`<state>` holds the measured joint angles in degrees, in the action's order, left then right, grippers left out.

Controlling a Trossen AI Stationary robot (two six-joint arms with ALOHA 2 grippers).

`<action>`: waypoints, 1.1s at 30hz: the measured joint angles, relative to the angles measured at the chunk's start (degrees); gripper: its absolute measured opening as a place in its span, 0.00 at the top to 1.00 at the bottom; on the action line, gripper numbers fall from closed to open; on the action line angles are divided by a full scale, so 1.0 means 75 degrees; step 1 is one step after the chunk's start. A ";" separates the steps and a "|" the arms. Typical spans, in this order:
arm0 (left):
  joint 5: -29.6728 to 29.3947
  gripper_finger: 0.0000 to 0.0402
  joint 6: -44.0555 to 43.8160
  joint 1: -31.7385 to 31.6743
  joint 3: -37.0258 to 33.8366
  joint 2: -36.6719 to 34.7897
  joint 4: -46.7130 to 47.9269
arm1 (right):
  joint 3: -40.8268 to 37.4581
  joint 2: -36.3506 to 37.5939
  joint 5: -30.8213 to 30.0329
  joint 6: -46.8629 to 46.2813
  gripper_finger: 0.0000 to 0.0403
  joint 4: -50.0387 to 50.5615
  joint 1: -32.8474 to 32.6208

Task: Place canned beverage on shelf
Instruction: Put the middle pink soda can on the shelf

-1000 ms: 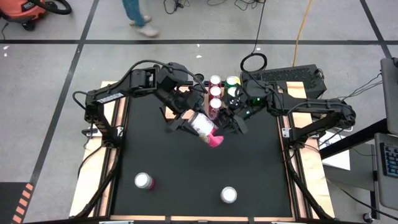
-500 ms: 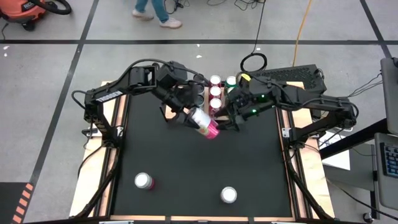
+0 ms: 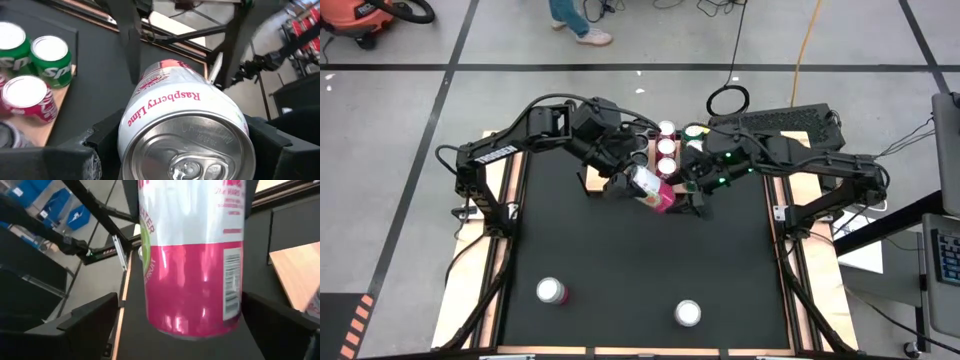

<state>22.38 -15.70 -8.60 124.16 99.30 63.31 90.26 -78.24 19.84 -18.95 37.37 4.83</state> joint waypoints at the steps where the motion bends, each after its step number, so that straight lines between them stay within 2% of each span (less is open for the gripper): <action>1: -0.0042 0.28 -0.0074 0.0000 0.0000 0.0000 0.0012 | 0.0000 -0.0084 0.0091 0.0055 0.01 -0.0038 0.0006; 10: -0.0226 0.28 -0.0658 0.0008 0.0000 -0.0001 -0.0250 | -0.0006 -0.0665 0.0177 0.0297 0.02 -0.0166 0.0000; 20: -0.0223 0.28 -0.0648 0.0052 0.0000 -0.0002 -0.0157 | -0.0006 -0.0614 0.0131 0.0240 0.04 -0.0383 0.0001; 23: -0.0223 0.28 -0.0633 0.0050 0.0000 -0.0002 -0.0163 | -0.0006 -0.0614 0.0130 0.0260 0.10 -0.0380 0.0004; 30: -0.0190 0.28 -0.0611 0.0055 0.0000 -0.0001 -0.0163 | -0.0009 -0.0614 0.0123 0.0293 0.32 -0.0377 0.0004; 33: -0.0149 0.28 -0.0623 0.0050 0.0000 -0.0002 -0.0152 | -0.0009 -0.0614 0.0121 0.0284 0.34 -0.0377 0.0001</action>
<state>21.26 -20.37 -8.23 124.16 99.29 62.17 90.19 -82.85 20.75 -16.82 34.54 4.84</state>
